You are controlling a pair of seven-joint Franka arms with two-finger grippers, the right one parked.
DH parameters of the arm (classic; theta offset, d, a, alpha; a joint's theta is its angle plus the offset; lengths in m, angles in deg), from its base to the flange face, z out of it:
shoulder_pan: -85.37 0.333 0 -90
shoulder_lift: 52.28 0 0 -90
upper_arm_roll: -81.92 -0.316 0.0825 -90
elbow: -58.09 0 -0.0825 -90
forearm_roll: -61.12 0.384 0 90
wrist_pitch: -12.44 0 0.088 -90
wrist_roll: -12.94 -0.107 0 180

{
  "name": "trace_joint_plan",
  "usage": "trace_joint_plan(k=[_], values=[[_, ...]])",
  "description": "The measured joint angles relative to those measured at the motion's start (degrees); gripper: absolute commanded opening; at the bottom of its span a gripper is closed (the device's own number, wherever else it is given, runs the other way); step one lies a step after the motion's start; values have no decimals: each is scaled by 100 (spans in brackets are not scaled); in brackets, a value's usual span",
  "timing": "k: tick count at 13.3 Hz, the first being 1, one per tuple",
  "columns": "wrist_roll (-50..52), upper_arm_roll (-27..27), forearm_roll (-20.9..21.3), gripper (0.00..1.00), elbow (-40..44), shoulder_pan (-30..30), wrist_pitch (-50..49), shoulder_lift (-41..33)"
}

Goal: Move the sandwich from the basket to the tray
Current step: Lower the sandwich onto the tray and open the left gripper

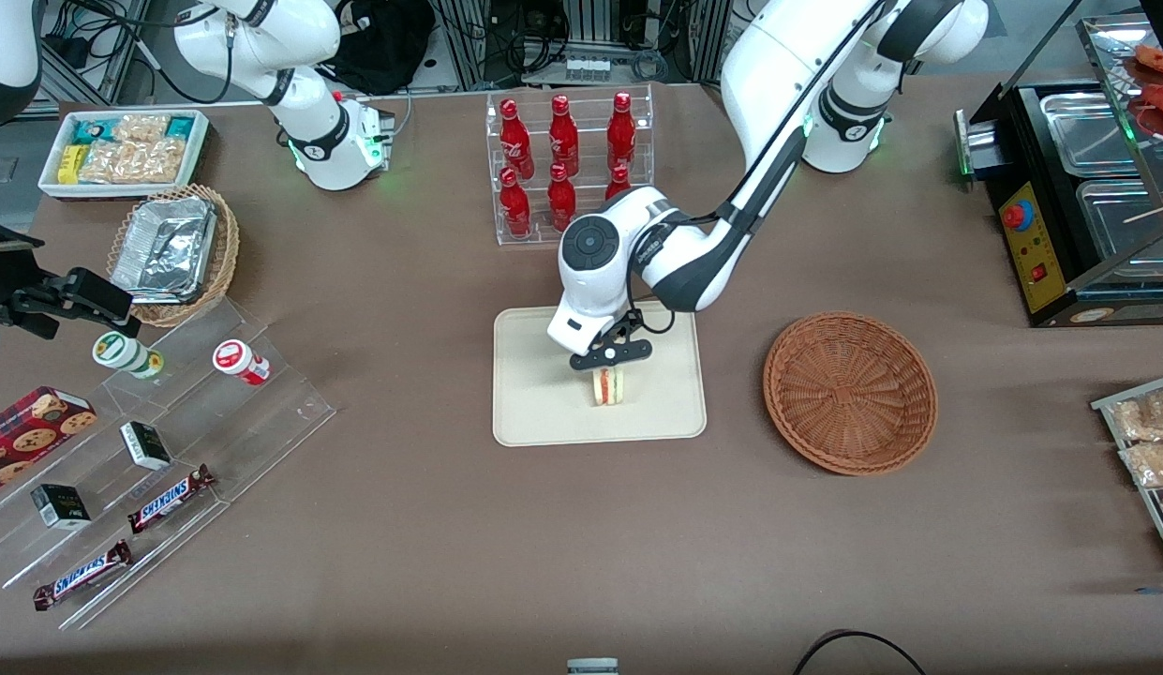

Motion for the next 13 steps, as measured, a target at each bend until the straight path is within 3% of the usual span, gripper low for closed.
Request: trace_joint_plan(k=[2,3,4,6,13], values=[[-3,1,1,16,-3,-106,0,101],[-2,-1,8,29,0,-140,5,153],[-3,-1,15,47,13,-149,7,169],[-3,-8,15,99,35,-149,6,170],[240,-63,8,100,186,-129,-70,-253]])
